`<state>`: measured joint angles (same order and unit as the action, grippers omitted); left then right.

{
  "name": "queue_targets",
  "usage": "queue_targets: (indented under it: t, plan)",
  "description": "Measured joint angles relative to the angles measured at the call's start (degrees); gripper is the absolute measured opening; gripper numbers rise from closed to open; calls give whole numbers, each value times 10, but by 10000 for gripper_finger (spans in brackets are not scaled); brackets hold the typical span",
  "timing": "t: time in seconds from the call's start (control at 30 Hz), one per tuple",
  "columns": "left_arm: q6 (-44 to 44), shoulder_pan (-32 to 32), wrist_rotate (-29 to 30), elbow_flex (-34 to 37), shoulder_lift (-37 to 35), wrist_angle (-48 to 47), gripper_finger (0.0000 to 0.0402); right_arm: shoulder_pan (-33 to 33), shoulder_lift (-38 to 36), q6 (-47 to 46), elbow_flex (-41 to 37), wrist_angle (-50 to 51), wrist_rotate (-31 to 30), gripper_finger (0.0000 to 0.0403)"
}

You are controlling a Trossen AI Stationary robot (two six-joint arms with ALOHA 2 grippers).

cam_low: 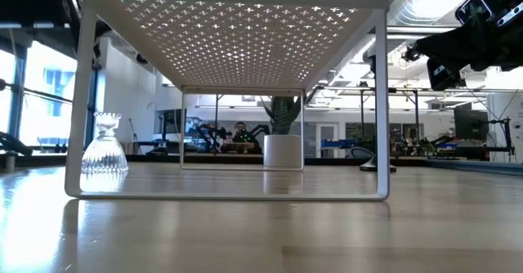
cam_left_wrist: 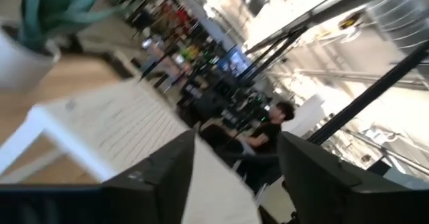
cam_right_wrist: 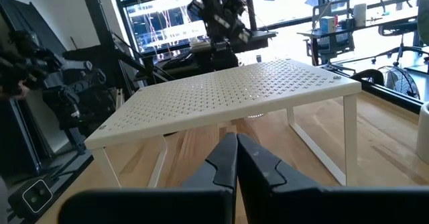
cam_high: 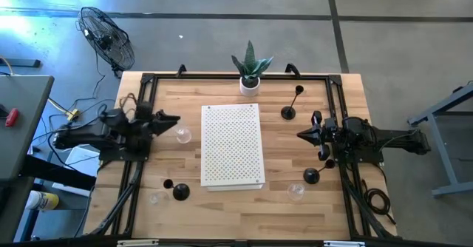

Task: Pick & Place candle stick holders
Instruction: Put the top transparent glass candle holder on the shelf

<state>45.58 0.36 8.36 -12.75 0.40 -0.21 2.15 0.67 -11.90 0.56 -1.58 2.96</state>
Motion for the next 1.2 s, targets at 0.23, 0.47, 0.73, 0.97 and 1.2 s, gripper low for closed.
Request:
queue_targets:
  t: [0.23, 0.47, 0.73, 0.97, 1.2]
  plan:
    - [-103, 0, -29, -121, 25, -15, 261, 0, 0, -5, 0, 0, -8, 0]
    - [-269, 0, -6, -344, 124, -196, 262, 0, 0, -60, 0, 1, -35, 0]
    - [-366, 0, 43, -653, 286, -462, 262, 0, 0, -58, 0, 0, -37, 0]
    - [-364, 0, 119, -816, 413, -709, 262, 0, 0, -61, 0, 0, -38, 0]
    - [-365, 0, 124, -797, 495, -836, 262, 0, 0, -61, 0, 0, -38, 0]
